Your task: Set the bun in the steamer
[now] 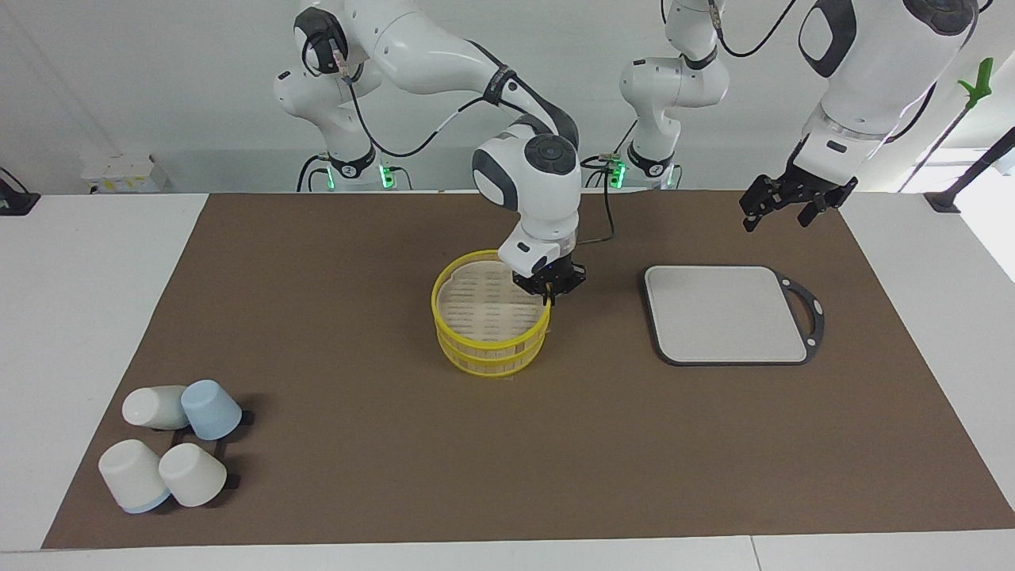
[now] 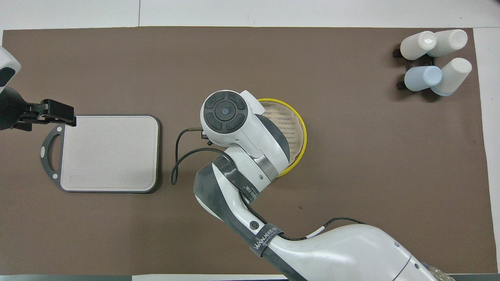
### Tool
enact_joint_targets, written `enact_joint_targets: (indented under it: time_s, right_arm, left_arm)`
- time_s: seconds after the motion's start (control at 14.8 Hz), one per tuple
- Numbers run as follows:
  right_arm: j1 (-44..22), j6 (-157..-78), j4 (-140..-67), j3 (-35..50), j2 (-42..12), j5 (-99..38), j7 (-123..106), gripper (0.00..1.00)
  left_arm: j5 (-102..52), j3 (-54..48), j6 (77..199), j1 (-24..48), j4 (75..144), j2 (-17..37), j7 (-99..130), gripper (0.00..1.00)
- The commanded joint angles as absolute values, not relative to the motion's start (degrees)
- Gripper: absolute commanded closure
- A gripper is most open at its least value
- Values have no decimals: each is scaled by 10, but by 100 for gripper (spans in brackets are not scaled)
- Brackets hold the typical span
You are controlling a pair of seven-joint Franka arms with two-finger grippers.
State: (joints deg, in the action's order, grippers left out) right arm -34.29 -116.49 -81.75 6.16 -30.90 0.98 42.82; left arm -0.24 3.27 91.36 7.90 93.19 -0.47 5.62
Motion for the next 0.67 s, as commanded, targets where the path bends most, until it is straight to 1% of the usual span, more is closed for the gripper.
enact_joint_targets:
  time_s: [0.0,0.27,0.34,0.4,0.47,0.61]
  right_arm:
    - [-340,-1185,-849,62,-295,6,431,100]
    - [-336,-1187,-851,63,-294,7,430,100]
    - [-333,-1188,-850,63,-294,7,427,67]
    - [-332,-1191,-849,63,-295,7,426,5]
    - [-333,-1187,-842,62,-295,15,427,0]
    - [-337,-1163,-827,57,-288,48,425,0]
  left_arm:
    - [-11,38,898,81,918,-2,49,0]
    - [-11,39,898,82,918,-2,49,0]
    - [-11,39,898,81,920,-3,49,0]
    - [-11,40,900,81,928,-4,48,0]
    - [-11,40,903,80,931,-7,47,0]
    - [-11,40,904,77,933,-8,46,0]
